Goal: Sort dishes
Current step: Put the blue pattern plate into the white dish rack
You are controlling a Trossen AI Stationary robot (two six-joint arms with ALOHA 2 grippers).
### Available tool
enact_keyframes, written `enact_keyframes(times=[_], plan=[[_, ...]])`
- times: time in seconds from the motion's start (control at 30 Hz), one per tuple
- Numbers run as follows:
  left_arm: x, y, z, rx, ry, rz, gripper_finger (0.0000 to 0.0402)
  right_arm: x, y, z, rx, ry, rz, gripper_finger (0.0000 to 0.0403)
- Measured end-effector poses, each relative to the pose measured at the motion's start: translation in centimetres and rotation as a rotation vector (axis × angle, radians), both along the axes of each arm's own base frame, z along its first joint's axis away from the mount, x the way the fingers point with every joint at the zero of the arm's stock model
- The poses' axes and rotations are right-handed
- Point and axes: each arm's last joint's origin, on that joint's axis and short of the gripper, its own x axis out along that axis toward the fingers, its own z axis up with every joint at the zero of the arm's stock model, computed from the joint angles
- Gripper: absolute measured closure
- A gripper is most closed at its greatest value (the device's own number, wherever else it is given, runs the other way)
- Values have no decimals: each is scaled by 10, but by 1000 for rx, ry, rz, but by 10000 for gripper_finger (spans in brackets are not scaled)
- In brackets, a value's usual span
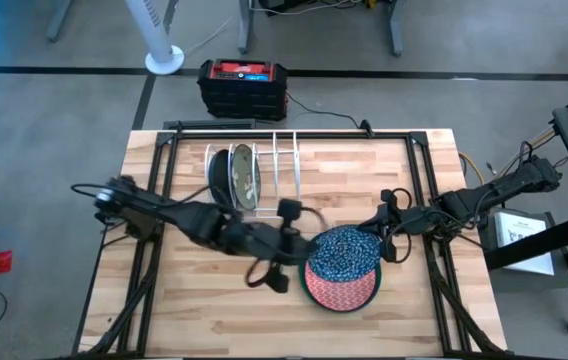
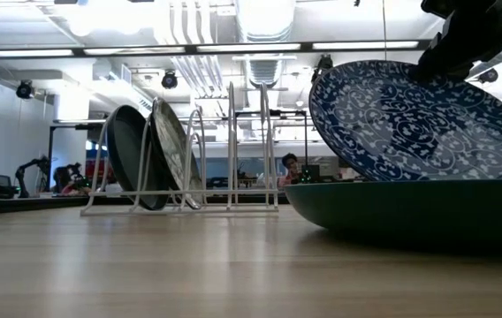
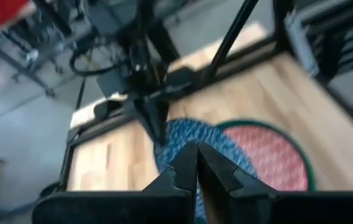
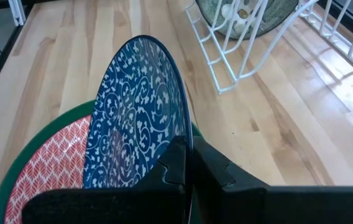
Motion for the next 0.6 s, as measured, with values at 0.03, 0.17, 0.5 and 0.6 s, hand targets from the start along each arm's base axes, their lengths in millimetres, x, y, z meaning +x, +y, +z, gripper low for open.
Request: enact_keyframes(times=[0.03,0.17,0.5,0.6], plan=[[-7,2,-4,-23,-35,-17,401,0,0,0,-1,3,-1,403],[-34,12,-28,-152,-252,-26,401,0,1,0,-1,1,9,403],[-58,25,-138,-532,-475,258,401,5,5,2,-79,-59,32,403],[-58,25,-160,-613,-438,290,391,6,5,3,-105,-69,15,403]])
